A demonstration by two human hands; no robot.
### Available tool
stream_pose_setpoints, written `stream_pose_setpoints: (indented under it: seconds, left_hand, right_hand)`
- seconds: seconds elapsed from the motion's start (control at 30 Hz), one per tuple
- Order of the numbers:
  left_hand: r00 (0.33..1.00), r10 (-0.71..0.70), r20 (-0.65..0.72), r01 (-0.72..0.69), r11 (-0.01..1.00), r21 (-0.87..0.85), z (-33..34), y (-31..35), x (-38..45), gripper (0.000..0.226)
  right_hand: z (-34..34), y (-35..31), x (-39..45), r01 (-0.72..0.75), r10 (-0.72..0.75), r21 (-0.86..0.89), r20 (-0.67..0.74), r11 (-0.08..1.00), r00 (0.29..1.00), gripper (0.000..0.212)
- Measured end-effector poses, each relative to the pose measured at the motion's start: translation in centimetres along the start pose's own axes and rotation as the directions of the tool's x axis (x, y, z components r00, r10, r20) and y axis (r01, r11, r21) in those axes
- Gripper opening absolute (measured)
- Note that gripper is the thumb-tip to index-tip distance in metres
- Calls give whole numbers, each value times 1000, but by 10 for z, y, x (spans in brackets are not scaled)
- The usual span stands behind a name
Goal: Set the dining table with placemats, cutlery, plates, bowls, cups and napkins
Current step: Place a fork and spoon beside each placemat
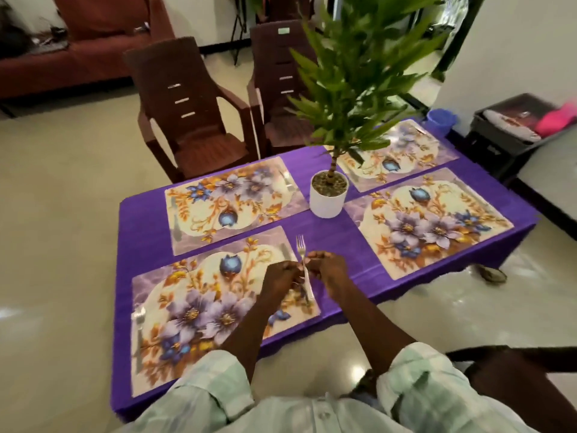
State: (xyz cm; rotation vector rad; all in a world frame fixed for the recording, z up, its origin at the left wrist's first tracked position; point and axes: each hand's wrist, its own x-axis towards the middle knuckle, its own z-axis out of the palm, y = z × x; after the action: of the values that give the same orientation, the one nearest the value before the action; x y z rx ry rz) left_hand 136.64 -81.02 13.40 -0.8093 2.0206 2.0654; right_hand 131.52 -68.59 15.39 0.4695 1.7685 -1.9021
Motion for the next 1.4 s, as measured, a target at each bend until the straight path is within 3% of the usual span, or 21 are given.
stream_pose_setpoints:
  seconds: [0.2, 0.3, 0.4, 0.53, 0.67, 0.73, 0.93, 1.0, 1.13, 1.3, 1.4]
  left_hand:
    - [1000, 6, 25, -8, 996, 93, 134, 22, 34, 20]
    - [999, -36, 22, 34, 996, 79, 189, 30, 45, 23]
    - [995, -101, 29, 98, 992, 83, 221, 41, 53, 20]
    - [993, -110, -29, 113, 986, 121, 233, 52, 76, 12]
    - [981, -141, -131, 153, 985, 83, 236, 59, 101, 10]
    - [974, -159, -162, 172, 982, 73, 239, 58, 112, 6]
    - [952, -225, -207, 258, 954, 152, 244, 48, 120, 15]
    - [936, -262, -236, 309, 932, 188, 245, 45, 119, 5]
    - [909, -253, -332, 325, 928, 185, 254, 46, 114, 15]
    - [882, -113, -458, 270, 917, 293, 278, 43, 99, 20]
    - [852, -96, -515, 335, 855, 395, 292, 44, 93, 29]
  right_hand:
    - [-129, -41, 41, 4, -5, -33, -15, 999, 1000, 15]
    - [-179, -57, 59, -32, 26, -168, -33, 985, 999, 22]
    - [-210, -73, 77, -56, 57, -183, 0, 982, 998, 19]
    - [-221, -89, 101, -61, 73, -235, 45, 970, 996, 18]
    - [-224, -98, 129, -136, 132, -274, -33, 952, 991, 12]
    - [-228, -99, 143, -217, 217, -290, -32, 932, 976, 29]
    - [-232, -106, 164, -141, 179, -424, 51, 895, 983, 25]
    - [-228, -109, 169, -108, 178, -524, 84, 845, 980, 23]
    - [-224, -120, 178, -11, 182, -754, 146, 657, 972, 16]
    - [-237, -126, 180, 30, 196, -716, 230, 697, 953, 12]
    - [-252, -124, 179, 27, 205, -647, 280, 762, 938, 22]
